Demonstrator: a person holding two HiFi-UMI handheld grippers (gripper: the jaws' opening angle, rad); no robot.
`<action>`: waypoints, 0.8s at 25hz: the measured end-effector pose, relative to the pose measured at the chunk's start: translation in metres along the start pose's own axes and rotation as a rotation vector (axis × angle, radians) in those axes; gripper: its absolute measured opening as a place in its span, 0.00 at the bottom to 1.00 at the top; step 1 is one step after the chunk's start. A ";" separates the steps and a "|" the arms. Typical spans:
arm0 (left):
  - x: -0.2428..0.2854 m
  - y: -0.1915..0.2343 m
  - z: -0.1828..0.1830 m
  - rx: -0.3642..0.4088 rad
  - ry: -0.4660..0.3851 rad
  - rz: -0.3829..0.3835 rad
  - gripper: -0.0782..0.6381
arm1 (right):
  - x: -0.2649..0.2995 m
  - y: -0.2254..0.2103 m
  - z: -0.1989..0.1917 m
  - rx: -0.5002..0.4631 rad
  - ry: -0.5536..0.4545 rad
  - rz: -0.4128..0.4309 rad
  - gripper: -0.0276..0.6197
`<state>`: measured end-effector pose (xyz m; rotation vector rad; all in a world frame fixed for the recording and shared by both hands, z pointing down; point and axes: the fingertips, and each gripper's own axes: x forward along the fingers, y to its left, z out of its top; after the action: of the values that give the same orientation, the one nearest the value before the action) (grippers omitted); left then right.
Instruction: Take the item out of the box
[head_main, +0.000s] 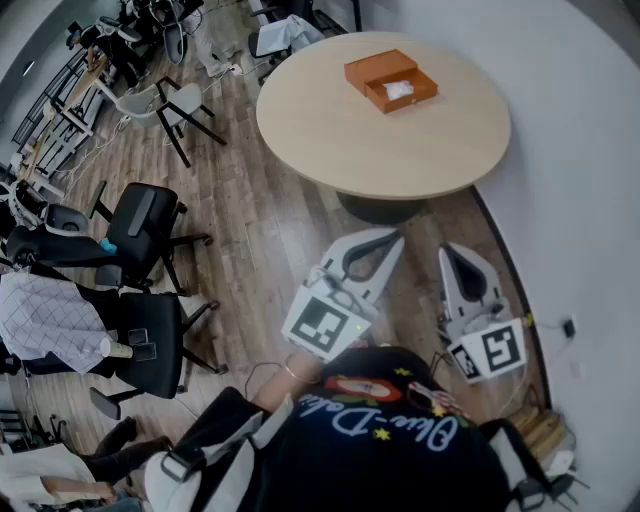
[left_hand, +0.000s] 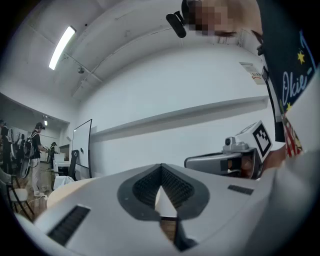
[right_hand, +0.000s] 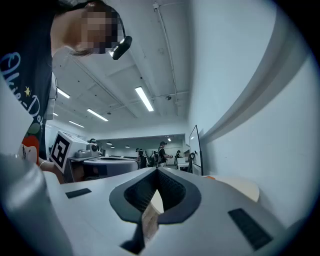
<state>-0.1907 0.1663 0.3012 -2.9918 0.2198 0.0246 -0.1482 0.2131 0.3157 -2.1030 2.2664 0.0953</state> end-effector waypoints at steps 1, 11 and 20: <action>0.000 0.000 0.000 0.004 0.002 0.000 0.09 | 0.000 0.000 0.001 0.001 -0.004 0.001 0.04; 0.013 -0.010 -0.001 0.016 0.005 0.009 0.09 | -0.012 -0.013 0.001 0.005 -0.036 0.024 0.04; 0.026 -0.034 -0.004 0.020 0.041 -0.008 0.09 | -0.039 -0.022 -0.002 0.022 -0.037 0.029 0.04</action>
<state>-0.1602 0.1957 0.3095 -2.9754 0.2112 -0.0389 -0.1229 0.2499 0.3201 -2.0410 2.2662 0.1093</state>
